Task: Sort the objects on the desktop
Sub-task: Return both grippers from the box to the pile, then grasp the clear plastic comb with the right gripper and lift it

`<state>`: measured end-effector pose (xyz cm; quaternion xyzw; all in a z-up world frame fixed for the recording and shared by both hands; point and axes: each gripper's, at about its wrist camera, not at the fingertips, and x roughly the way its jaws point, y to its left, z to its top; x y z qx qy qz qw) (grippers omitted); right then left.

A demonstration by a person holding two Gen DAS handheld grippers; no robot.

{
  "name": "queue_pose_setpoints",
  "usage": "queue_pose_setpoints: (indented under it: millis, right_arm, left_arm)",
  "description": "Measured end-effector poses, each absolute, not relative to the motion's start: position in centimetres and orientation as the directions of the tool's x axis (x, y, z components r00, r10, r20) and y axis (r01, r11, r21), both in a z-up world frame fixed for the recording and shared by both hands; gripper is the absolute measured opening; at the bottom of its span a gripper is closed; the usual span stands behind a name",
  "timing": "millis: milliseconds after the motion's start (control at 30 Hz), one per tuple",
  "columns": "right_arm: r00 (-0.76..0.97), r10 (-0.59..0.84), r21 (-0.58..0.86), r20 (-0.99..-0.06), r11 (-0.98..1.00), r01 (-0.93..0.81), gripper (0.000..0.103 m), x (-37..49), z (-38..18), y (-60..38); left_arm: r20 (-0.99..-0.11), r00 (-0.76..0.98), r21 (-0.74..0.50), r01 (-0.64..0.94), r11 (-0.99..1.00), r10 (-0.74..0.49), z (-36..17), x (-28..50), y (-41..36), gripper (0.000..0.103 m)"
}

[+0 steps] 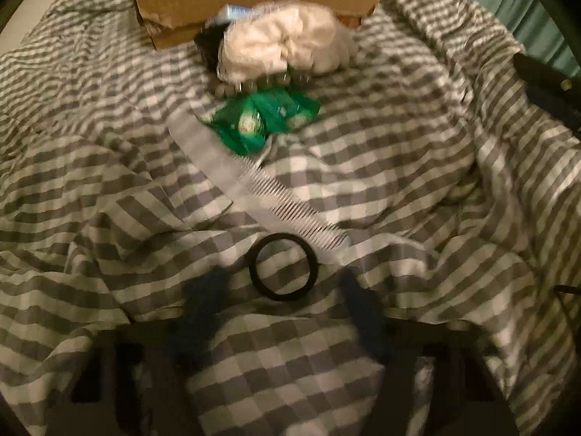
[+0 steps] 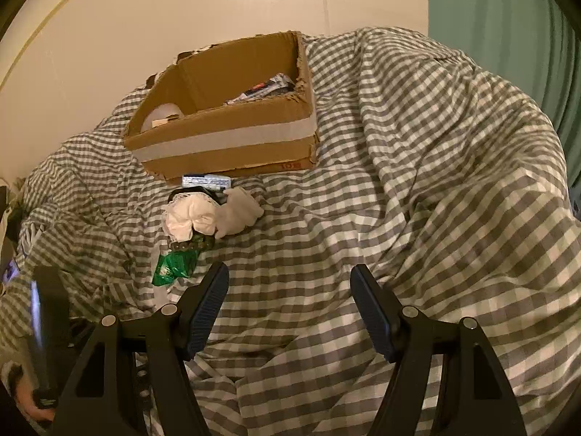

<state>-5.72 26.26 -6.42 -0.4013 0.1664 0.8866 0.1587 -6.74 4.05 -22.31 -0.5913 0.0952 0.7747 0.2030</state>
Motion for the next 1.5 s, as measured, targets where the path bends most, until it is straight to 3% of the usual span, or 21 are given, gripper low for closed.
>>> queue_pose_setpoints:
  millis: [67,167,467,700,1167,1267,1400,1500]
  right_arm:
    - [-0.622,0.140,0.166,-0.770,-0.898,-0.407,0.069,-5.9,-6.7,26.0]
    - [-0.611,0.118,0.163,-0.783,-0.908,-0.385,0.069,-6.4,-7.5,25.4]
    - [-0.592,0.018,0.132,-0.806,-0.969,-0.208,0.069,-9.0,-9.2,20.2]
    - [-0.531,-0.032,0.080,-0.847,-0.995,-0.067,0.064,-12.8,-12.1,15.1]
    - [-0.404,-0.002,-0.007,-0.915,-1.000,0.021,0.053,-17.4,-17.5,10.9]
    - [-0.388,0.024,-0.037,-0.921,-0.999,0.026,0.048,-17.5,-18.3,10.5]
    - [-0.401,0.034,-0.047,-0.916,-0.999,0.023,0.028,-17.1,-17.7,10.4]
    - [-0.400,0.033,-0.044,-0.916,-0.999,0.018,0.026,-16.3,-17.1,10.7]
  left_arm:
    - [-0.951,-0.217,-0.111,-0.428,-0.897,0.221,-22.2,-6.7,3.9,0.012]
    - [-0.929,-0.258,-0.140,-0.419,-0.897,0.265,-20.9,-6.5,3.3,0.007]
    - [-0.846,-0.486,-0.115,-0.234,-0.965,0.219,-16.8,-9.1,-1.8,0.007]
    - [-0.848,-0.485,-0.194,-0.097,-0.976,0.216,-17.8,-12.3,-5.7,0.007]
    - [-0.856,-0.456,-0.230,-0.085,-0.970,0.243,-18.9,-13.2,-5.6,0.007]
    - [-0.859,-0.448,-0.240,-0.081,-0.967,0.250,-19.2,-13.4,-5.8,0.007]
    - [-0.851,-0.455,-0.259,-0.068,-0.963,0.261,-19.2,-13.5,-6.2,0.007]
    - [-0.851,-0.457,-0.262,-0.058,-0.963,0.259,-19.2,-13.5,-6.5,0.007]
